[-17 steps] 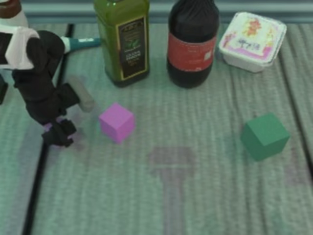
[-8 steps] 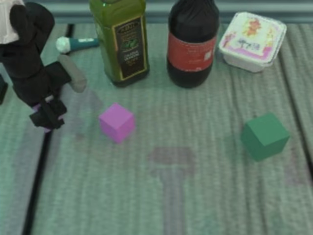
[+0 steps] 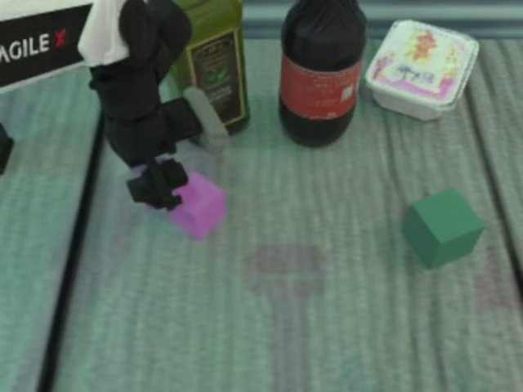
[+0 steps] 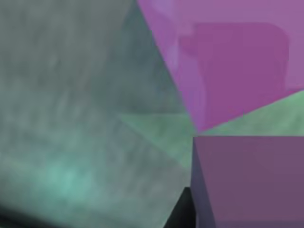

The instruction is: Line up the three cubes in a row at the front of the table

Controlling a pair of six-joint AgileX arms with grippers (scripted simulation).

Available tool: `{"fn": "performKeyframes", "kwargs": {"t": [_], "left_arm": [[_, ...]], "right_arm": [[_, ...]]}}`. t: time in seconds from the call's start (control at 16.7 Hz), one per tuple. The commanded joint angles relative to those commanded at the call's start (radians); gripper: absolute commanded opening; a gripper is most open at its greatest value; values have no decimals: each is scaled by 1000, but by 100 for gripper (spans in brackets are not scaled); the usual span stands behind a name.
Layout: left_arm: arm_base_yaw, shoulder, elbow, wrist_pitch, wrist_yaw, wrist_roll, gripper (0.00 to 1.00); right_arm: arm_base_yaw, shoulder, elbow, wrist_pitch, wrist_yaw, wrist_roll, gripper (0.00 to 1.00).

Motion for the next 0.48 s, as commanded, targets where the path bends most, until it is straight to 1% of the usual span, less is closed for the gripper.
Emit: {"fn": "performKeyframes", "kwargs": {"t": [0.36,0.48], "left_arm": [[-385,153,276,-129,2,-89,0],[-483,187,350,-159,1,-116,0]], "right_arm": [[0,0,0,0,0,0,100],[0,0,0,0,0,0,100]]}}
